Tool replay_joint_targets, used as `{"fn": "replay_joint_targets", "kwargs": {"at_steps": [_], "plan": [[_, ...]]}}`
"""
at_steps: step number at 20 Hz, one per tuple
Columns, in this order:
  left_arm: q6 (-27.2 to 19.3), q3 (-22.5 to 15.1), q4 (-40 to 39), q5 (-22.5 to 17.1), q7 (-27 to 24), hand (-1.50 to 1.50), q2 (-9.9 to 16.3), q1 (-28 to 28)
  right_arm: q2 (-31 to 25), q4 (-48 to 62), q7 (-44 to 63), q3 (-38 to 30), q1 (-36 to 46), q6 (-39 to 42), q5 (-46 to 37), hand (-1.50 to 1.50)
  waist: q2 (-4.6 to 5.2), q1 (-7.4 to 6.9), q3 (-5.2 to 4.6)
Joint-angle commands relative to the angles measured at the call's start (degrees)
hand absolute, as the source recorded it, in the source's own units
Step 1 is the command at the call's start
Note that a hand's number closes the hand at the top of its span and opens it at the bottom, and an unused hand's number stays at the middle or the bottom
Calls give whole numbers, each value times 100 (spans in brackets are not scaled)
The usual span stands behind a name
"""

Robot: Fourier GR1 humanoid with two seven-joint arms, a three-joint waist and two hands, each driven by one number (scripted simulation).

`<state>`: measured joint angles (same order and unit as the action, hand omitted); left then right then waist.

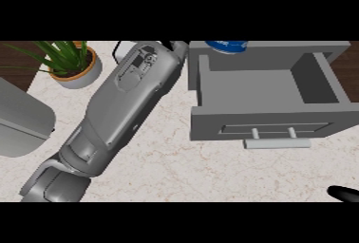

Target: Pick up the can, place it into the drawer and close the drawer

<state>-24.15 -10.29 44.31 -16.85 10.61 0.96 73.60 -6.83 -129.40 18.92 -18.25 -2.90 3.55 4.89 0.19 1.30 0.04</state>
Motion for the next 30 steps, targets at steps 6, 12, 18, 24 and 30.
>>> {"fn": "replay_joint_targets", "kwargs": {"at_steps": [6, 12, 18, 24, 30], "plan": [[-312, -320, -1182, -449, -26, 150, -95, 1109, -56, -118, 256, 119, 262, -64, -23, -150, 35, 161, 5], [-468, -681, -1746, -738, -73, 150, -96, 1552, -369, 299, 261, -91, 612, 43, 116, -150, 63, 241, 10], [-634, -582, -2383, -875, -349, 150, -96, 1885, -170, 207, 291, 92, 541, -84, -44, -150, 94, 301, 10], [-1131, -816, -2620, -1054, -584, -150, -96, 1942, -269, 286, 224, 115, 651, 49, 57, -150, 140, 436, 17], [-1433, -1034, -2648, -1215, -559, -150, -96, 2045, -590, 143, 137, 241, 673, 223, -410, -150, 123, 451, 16]]}}
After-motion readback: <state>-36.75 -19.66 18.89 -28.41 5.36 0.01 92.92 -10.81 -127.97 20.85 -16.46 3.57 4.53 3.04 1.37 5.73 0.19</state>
